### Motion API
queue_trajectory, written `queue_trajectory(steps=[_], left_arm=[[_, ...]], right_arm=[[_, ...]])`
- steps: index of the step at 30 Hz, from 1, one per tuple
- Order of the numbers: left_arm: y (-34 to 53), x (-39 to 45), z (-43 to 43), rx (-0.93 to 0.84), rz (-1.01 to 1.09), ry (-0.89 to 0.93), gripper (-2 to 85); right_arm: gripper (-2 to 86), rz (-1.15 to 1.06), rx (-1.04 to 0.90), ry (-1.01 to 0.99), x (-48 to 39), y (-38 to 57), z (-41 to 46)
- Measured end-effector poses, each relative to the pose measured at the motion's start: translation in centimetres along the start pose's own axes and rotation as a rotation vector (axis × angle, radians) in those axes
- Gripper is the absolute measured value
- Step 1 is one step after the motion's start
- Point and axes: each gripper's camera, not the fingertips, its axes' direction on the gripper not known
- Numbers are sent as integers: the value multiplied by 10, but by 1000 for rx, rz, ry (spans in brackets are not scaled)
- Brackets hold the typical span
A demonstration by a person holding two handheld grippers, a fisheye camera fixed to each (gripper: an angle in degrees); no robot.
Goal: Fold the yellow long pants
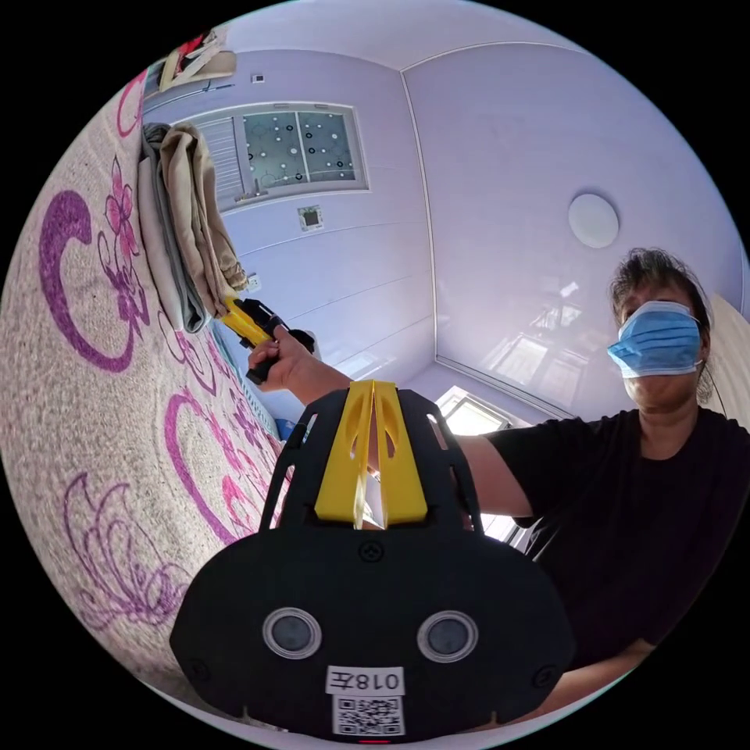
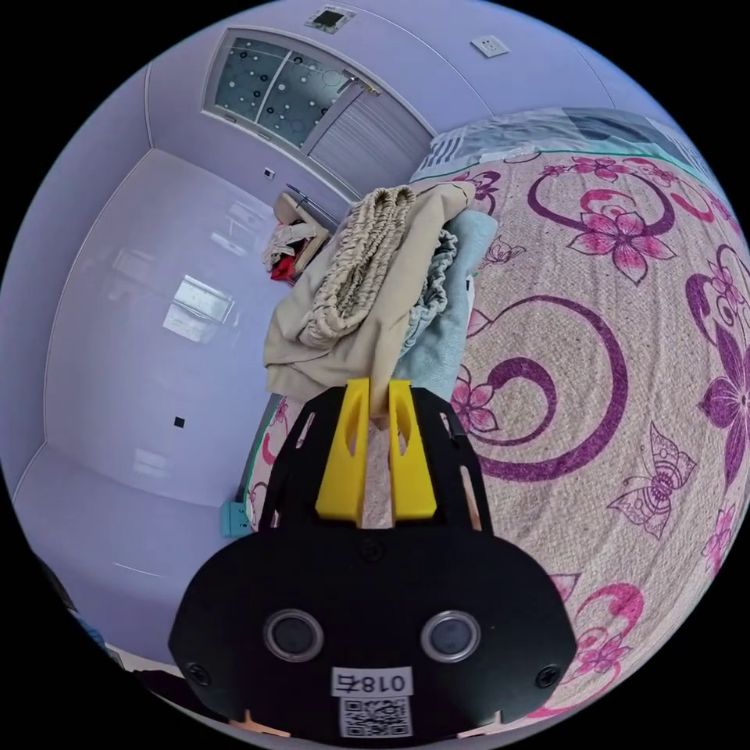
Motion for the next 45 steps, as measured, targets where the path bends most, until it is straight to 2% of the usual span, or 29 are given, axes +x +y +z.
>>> queue_trajectory(steps=[4,7,12,15,20,23,27,31,32,34,35,37,40,45], left_arm=[[8,13,12,-17,6,-12,-10],[13,24,24,-26,18,-3,-10],[28,50,48,-27,40,29,-10],[36,80,63,-47,85,58,-10],[59,144,89,-73,144,-1,-9],[82,182,134,-128,148,-52,-4],[141,231,279,-416,152,-149,34],[261,273,473,-748,167,-181,63],[281,281,500,-797,195,-200,64],[365,316,598,-1013,391,-264,74],[387,325,618,-1066,449,-278,77],[470,355,684,-1236,725,-325,90],[557,370,737,-1374,981,-323,101],[650,349,776,-1555,1157,-370,108]], right_arm=[[10,-16,15,-19,-4,9,-12],[4,-10,85,-126,-8,17,-46],[1,25,216,-331,-1,51,-130],[2,23,246,-384,25,97,-197],[2,-41,261,-325,84,219,-346],[3,21,322,-186,130,322,-447],[4,236,313,89,185,451,-520],[5,383,419,-21,224,522,-532],[5,413,451,-65,231,536,-533],[6,448,492,-134,239,551,-535],[6,454,499,-153,241,556,-538],[6,442,476,-135,241,560,-546],[7,407,403,-66,234,563,-560],[7,377,368,-13,226,572,-580]])
